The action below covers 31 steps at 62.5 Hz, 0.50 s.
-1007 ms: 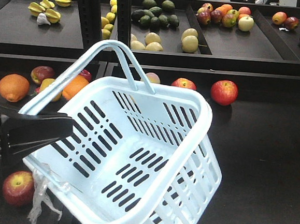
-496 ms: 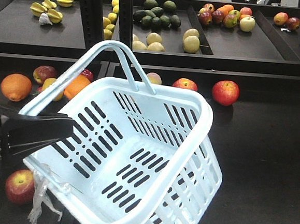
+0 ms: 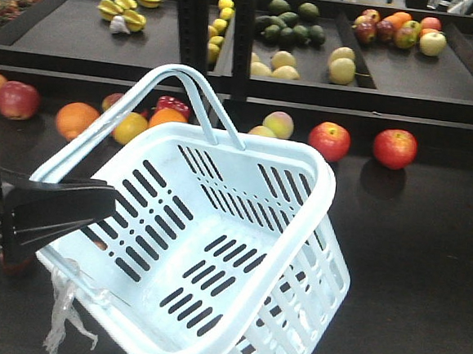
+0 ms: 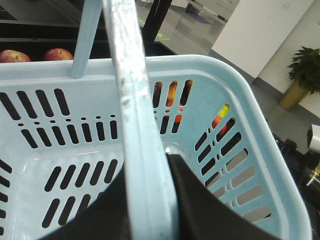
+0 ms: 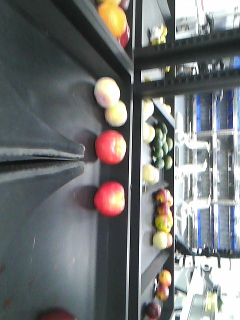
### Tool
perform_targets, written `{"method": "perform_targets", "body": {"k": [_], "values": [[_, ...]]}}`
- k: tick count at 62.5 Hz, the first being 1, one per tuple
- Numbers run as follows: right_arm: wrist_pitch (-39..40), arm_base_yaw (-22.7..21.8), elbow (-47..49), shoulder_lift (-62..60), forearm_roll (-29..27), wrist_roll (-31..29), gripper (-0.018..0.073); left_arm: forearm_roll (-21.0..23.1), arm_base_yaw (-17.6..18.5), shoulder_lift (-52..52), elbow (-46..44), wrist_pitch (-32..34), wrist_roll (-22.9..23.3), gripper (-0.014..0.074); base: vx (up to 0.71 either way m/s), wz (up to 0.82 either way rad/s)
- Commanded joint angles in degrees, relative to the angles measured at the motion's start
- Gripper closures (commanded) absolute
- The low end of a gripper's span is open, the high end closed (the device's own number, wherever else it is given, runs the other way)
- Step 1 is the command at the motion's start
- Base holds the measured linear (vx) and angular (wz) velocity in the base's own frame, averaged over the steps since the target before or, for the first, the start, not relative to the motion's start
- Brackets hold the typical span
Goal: Pick three apples into basket with both arms
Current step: 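Drive the base away from the table holding the basket aloft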
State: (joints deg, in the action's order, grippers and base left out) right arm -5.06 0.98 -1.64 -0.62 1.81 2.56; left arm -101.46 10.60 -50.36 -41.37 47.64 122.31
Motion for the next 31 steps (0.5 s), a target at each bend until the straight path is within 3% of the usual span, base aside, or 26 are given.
{"method": "perform_targets", "body": {"k": [1,31], "values": [[4.0,-0.4,-0.8,-0.6,0.6,0.0,0.0561,0.3,0.3,0.6,-1.8,-0.7,0.8,0.0603,-0.09,0.29],[4.0,-0.4,-0.8,-0.6,0.6,0.0,0.0561,0.3,0.3,0.6,-1.8,-0.7,0.8,0.0603,-0.09,0.40]]}}
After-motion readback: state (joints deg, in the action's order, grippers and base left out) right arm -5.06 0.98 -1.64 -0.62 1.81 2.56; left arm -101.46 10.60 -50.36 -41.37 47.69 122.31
